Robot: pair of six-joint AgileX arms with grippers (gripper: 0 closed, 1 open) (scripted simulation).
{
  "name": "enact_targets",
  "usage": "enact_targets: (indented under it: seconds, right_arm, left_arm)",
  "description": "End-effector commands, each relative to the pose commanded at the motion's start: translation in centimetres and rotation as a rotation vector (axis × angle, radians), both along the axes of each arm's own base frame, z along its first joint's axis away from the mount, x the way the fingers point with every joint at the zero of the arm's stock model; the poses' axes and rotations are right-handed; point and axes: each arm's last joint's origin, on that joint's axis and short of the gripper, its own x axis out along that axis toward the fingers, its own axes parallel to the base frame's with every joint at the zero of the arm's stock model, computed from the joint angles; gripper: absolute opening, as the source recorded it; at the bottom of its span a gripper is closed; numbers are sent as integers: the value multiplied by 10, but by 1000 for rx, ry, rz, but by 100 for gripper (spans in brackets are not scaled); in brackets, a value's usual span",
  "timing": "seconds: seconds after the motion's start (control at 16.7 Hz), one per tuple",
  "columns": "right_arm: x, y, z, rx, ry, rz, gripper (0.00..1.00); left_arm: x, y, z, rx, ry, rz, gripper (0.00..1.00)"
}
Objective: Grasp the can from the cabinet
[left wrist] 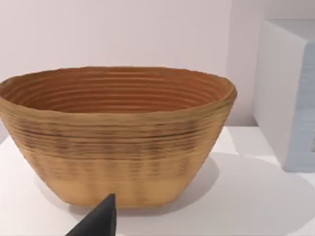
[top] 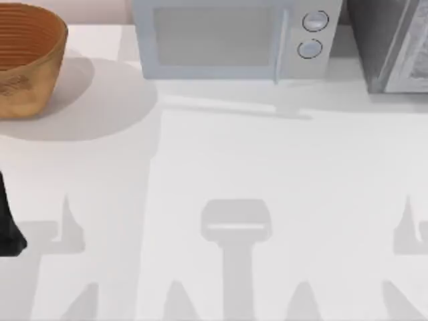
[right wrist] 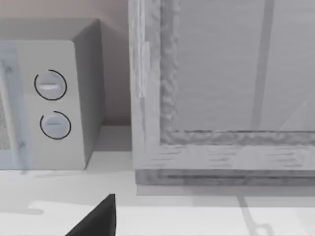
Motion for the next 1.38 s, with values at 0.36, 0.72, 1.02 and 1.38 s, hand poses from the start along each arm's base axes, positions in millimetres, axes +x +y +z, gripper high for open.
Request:
enact_targets:
  seconds: [0.36, 0.72, 1.02, 1.38]
  right_arm:
    - [0, 1, 27, 0, 1, -8, 100]
    - [14, 6, 131, -1, 17, -11, 100]
    - [55, 17, 232, -4, 26, -5, 100]
    - [116, 36, 319, -3, 10, 1, 100]
  left_arm:
    - [0, 0, 0, 0, 0, 0, 100]
    - [0, 0, 0, 0, 0, 0, 100]
    - [0, 0, 0, 0, 0, 0, 100]
    - [0, 0, 0, 0, 0, 0, 100]
